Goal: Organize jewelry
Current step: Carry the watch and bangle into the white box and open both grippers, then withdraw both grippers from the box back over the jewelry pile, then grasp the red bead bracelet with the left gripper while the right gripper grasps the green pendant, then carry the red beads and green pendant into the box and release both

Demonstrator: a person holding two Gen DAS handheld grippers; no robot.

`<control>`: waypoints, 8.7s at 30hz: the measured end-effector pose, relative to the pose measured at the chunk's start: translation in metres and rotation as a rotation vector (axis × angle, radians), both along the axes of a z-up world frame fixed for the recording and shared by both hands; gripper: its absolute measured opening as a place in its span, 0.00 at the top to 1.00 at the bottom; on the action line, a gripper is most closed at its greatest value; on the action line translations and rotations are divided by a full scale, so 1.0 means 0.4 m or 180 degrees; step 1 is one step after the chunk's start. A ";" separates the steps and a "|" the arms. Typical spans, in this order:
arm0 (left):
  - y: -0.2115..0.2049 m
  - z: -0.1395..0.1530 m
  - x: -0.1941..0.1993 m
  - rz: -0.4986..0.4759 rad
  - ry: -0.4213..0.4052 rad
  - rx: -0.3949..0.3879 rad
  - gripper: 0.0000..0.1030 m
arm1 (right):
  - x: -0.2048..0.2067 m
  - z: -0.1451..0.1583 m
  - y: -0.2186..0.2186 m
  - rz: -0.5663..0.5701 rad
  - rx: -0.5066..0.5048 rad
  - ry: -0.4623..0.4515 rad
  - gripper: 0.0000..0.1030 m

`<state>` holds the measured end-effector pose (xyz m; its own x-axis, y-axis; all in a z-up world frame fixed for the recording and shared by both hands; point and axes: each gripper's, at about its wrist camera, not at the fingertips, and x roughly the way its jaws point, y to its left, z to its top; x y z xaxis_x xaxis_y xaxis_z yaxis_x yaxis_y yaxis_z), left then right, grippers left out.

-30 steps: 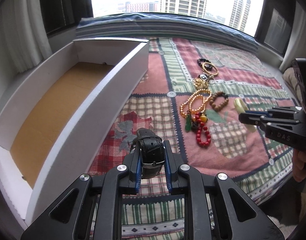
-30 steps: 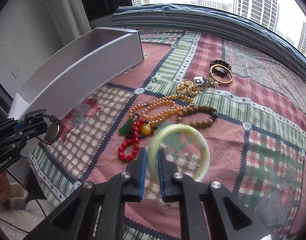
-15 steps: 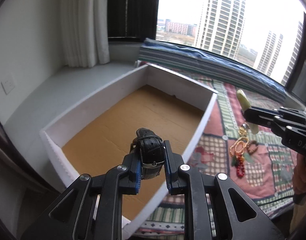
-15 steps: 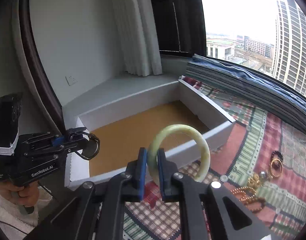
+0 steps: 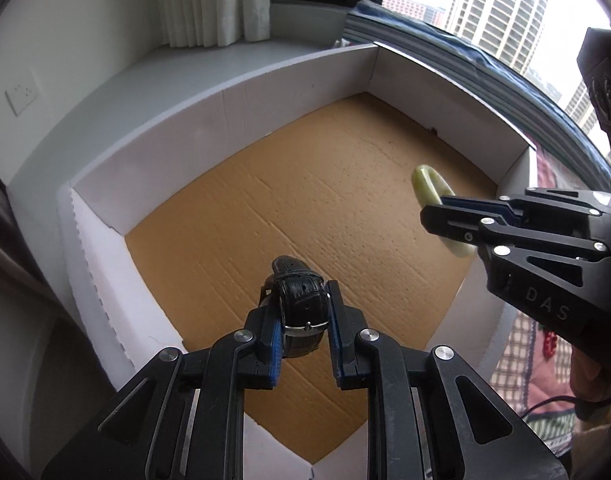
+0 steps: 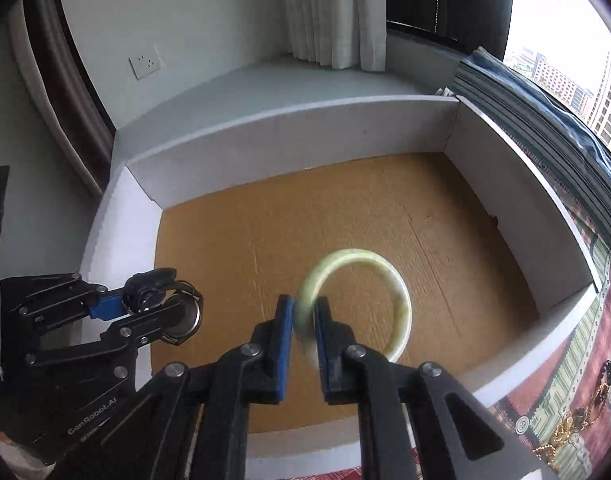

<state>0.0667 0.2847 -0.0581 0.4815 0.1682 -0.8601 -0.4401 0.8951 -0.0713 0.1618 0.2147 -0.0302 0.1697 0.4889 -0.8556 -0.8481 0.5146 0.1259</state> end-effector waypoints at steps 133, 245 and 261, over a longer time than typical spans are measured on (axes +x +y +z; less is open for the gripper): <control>-0.752 -0.214 0.212 -0.1723 0.0195 -0.0498 0.92 | -0.348 -0.008 -1.211 -0.2967 0.0429 -0.0158 0.30; -0.017 0.103 0.056 -0.0030 -0.0640 0.0098 0.31 | 0.175 0.157 -0.278 -0.1030 0.0662 -0.0228 0.40; -0.411 0.158 -0.002 -0.0948 -0.1063 -0.0100 0.09 | -0.069 0.235 -0.715 -0.1422 0.0714 -0.0683 0.27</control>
<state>0.0659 0.1204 0.0051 0.7571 -0.0435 -0.6518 -0.1119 0.9744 -0.1950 0.1343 -0.0712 0.0640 0.5622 0.4960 -0.6618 -0.5718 0.8112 0.1222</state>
